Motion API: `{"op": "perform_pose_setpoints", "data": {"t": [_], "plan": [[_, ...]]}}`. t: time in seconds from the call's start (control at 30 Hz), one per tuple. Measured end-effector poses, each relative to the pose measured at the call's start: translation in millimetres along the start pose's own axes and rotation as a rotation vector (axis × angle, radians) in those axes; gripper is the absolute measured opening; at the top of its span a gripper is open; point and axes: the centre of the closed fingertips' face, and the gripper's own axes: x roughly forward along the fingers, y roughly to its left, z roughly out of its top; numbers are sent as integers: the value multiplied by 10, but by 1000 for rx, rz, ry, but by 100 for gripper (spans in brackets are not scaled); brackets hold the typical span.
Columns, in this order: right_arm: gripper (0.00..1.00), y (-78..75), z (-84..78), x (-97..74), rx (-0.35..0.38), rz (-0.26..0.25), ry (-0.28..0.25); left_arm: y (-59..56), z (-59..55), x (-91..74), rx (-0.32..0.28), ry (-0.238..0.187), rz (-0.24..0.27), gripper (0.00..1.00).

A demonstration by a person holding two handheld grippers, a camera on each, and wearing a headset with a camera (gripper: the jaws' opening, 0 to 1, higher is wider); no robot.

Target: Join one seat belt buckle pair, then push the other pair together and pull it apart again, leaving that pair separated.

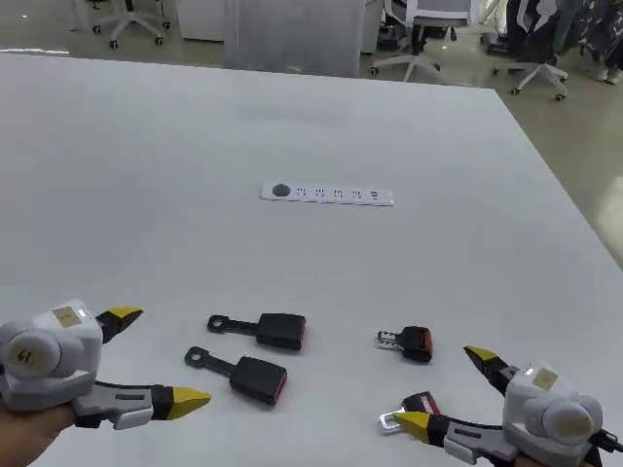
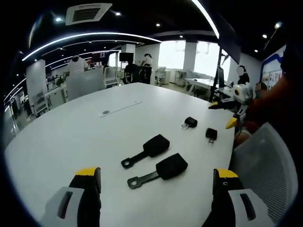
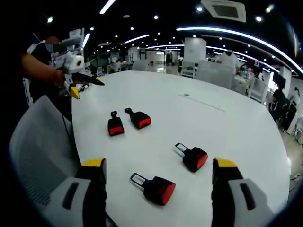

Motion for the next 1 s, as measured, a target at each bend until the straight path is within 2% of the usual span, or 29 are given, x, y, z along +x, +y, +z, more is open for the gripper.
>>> {"op": "perform_pose_setpoints", "data": {"t": [0.33,0.57,0.73,1.0], "plan": [[94,20,13,-2,3,1,-3,0,10,-11,-8,-6,3,100],[94,10,16,-3,22,-7,-10,-21,-51,-13,-17,3,4,100],[94,29,-20,-11,27,-6,-3,-5,-87,-22,-27,10,13,100],[93,76,-93,-15,55,-5,4,-43,-123,-16,-38,16,7,100]]}}
